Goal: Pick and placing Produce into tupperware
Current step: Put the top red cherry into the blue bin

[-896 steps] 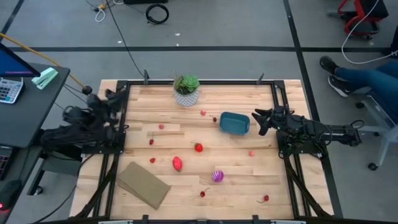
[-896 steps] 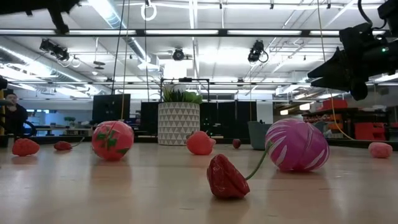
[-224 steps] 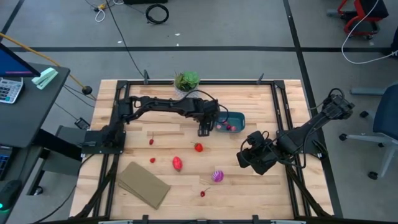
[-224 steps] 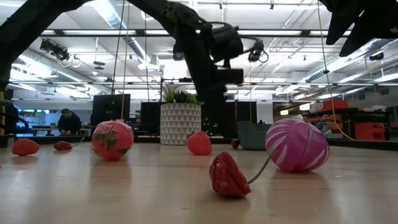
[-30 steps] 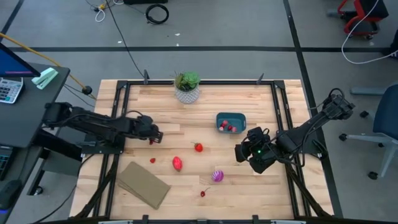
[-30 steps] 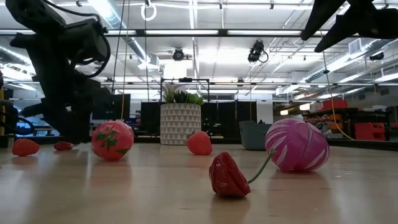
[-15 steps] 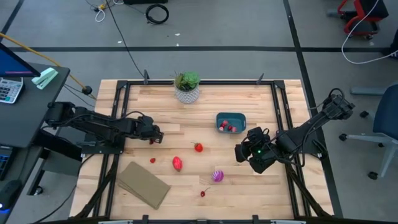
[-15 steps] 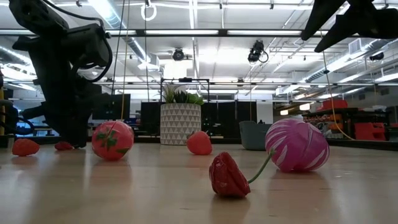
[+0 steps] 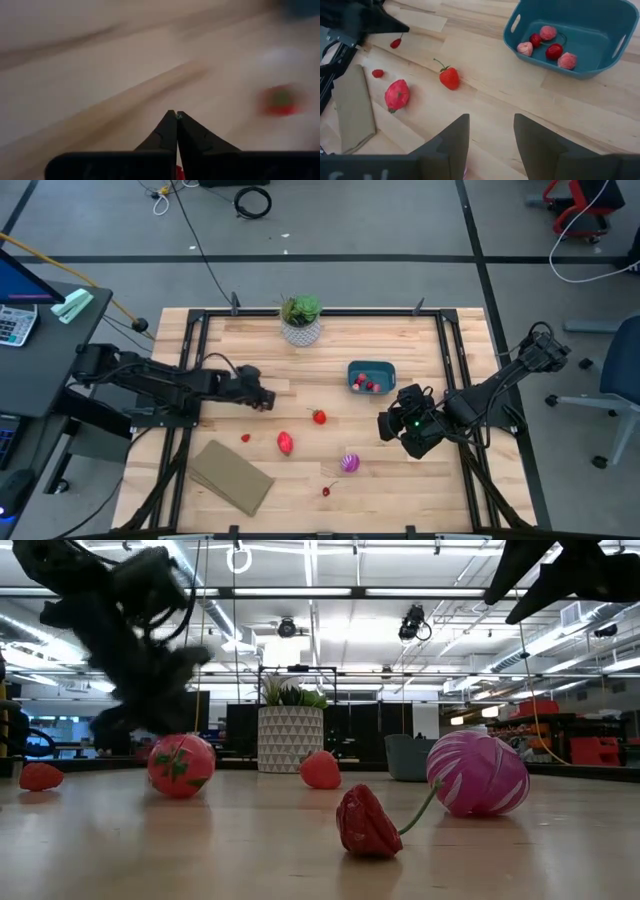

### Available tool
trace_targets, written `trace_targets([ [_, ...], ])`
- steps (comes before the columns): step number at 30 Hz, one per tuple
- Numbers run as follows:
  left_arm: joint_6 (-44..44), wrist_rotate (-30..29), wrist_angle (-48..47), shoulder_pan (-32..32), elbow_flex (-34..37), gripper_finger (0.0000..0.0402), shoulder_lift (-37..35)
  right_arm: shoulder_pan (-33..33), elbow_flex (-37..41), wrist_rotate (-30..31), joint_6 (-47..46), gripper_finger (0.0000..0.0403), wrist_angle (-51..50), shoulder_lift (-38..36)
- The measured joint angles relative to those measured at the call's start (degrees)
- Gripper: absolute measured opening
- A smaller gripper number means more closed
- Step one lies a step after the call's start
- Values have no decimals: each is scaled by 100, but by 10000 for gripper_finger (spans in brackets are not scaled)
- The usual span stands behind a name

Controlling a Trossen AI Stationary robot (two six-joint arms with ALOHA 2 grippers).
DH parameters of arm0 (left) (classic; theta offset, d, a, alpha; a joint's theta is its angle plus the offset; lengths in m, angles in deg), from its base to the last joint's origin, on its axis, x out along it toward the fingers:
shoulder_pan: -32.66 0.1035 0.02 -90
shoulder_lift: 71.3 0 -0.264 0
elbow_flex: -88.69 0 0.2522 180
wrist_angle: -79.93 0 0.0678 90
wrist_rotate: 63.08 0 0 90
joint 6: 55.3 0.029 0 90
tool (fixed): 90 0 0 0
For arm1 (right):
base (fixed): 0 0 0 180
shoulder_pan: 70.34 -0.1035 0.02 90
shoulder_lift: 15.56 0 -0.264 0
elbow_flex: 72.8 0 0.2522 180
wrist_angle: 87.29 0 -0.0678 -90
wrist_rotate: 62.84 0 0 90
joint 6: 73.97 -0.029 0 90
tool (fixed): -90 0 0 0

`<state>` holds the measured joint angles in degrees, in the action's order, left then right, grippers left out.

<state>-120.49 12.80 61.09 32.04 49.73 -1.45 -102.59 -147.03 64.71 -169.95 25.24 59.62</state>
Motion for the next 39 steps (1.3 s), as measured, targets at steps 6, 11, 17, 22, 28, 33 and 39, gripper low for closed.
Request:
trace_targets([
  [6,904,-29,472,136,-863,5,22,0,0,-3,-20,164,2,0],
  [11,1865,-38,465,331,-1782,4,32,0,0,90,-22,164,4,0],
  [17,2669,-45,430,563,-2560,4,32,0,0,160,-22,164,4,0],
  [22,2841,-43,430,610,-2807,4,32,0,0,161,-2,164,4,0],
  [28,2841,-40,465,608,-2906,3,199,-2,0,164,4,164,2,0],
  [33,2846,218,960,608,-3055,5,739,-1,0,169,13,164,2,0],
  [39,2991,448,1433,605,-3455,5,1690,0,0,176,17,164,0,0],
])
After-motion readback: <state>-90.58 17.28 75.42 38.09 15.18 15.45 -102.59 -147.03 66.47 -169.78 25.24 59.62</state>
